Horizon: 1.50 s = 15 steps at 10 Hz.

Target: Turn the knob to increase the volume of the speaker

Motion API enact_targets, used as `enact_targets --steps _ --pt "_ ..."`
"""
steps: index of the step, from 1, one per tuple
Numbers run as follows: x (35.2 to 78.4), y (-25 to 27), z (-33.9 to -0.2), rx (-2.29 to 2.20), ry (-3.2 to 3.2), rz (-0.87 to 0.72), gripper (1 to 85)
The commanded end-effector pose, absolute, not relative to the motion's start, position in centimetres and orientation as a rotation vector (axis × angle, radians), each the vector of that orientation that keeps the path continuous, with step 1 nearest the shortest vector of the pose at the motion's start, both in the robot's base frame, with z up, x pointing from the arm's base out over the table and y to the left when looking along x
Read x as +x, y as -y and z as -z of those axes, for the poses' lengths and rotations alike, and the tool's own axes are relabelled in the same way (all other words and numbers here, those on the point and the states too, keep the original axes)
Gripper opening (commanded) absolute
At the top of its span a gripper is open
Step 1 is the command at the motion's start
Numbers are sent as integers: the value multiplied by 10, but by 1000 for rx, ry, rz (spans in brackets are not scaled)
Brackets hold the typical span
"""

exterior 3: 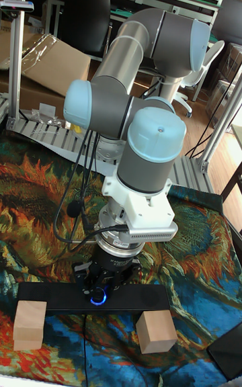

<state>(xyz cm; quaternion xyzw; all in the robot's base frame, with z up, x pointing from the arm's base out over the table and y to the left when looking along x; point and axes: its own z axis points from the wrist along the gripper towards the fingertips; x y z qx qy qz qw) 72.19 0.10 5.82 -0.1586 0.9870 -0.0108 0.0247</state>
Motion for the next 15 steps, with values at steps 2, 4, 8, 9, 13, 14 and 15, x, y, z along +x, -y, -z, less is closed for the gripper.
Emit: enact_targets --steps 2,4,8,9,13,14,15 --pt "722 -3 -59 -471 -3049 13 383" --pt "722 -4 -60 -466 -3049 3 383" --pt "722 -5 -60 -459 -3050 -2 353" --pt "722 -6 -60 -456 -3048 -4 343" --pt "725 -6 -60 -441 -3041 -2 273" --pt "725 -5 -60 -431 -3040 0 267" --pt "726 -7 -60 -414 -3038 -4 263"
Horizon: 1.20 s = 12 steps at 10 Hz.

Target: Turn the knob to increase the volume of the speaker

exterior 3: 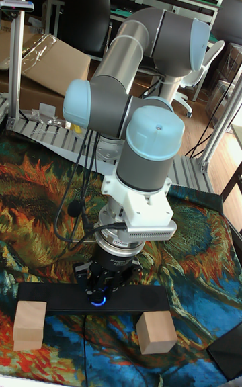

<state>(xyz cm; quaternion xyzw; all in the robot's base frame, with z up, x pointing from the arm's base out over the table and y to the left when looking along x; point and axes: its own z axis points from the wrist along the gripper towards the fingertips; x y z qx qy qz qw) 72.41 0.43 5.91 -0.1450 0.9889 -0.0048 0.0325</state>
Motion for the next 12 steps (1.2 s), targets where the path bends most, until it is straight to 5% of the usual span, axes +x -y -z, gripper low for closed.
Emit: enact_targets --steps 1,12 --pt "727 -7 -60 -395 -3038 -7 257" --pt "731 -5 -61 -211 -3036 -26 250"
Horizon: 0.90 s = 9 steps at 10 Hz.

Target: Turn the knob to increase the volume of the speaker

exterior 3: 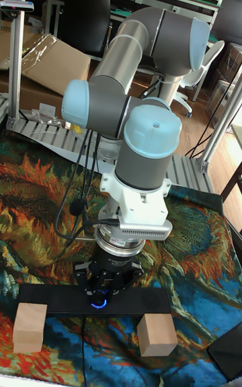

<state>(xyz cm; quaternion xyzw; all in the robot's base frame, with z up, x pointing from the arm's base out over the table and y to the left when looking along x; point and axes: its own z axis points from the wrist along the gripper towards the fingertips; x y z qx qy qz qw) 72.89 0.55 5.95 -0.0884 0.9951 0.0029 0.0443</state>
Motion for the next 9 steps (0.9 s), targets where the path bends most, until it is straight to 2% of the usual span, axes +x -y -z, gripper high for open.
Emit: enact_targets --steps 1,9 --pt "733 -4 -61 -182 -3030 -27 250" --pt "746 -13 -63 85 -2979 -106 237"
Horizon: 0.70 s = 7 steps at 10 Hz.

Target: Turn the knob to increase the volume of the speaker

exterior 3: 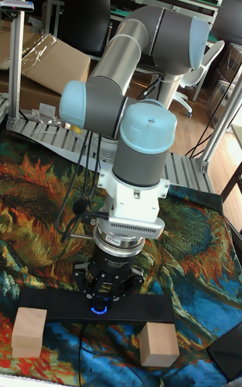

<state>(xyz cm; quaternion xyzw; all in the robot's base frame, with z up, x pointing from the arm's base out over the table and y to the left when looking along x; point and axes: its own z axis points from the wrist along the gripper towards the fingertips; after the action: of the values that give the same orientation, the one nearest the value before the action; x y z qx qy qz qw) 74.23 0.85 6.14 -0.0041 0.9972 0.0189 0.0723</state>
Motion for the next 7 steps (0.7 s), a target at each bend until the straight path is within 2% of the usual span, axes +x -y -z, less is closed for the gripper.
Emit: enact_targets --steps 1,7 --pt "747 -14 -62 116 -2975 -122 237" --pt "745 -10 -62 253 -2953 -173 220"
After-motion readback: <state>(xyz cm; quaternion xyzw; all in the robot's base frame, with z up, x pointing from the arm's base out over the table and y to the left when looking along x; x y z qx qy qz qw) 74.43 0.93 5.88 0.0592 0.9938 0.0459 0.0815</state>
